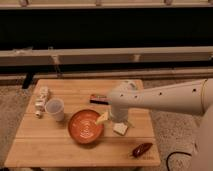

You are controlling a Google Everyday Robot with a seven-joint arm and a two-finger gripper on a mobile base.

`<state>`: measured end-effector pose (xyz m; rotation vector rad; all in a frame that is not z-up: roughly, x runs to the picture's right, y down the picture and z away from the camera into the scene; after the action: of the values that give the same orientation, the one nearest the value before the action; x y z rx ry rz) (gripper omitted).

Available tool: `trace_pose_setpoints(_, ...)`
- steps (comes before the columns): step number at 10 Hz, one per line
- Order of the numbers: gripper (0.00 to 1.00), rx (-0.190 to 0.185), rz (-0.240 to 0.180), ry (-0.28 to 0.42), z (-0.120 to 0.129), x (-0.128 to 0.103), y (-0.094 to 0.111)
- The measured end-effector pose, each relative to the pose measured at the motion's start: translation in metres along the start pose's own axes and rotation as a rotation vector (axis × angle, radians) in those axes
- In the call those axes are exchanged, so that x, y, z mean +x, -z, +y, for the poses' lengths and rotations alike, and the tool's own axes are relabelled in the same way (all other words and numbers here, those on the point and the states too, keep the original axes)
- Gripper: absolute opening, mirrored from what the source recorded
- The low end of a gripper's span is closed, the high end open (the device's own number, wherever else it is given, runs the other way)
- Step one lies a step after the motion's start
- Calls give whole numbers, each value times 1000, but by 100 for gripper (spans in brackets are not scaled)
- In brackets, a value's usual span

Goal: Place the white sponge in the ceramic bowl

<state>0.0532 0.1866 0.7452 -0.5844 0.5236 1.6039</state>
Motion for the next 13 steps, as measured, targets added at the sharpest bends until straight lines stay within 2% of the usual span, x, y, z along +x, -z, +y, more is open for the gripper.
trace_pose_setpoints(2, 100, 0, -2, -16, -15, 2, -2)
trace_pose_setpoints(5, 100, -6, -5, -23, -8, -2, -5)
trace_pose_setpoints(8, 100, -5, -9, -41, -26, 0, -8)
trace_pose_setpoints(13, 100, -5, -12, -44, -25, -6, -14)
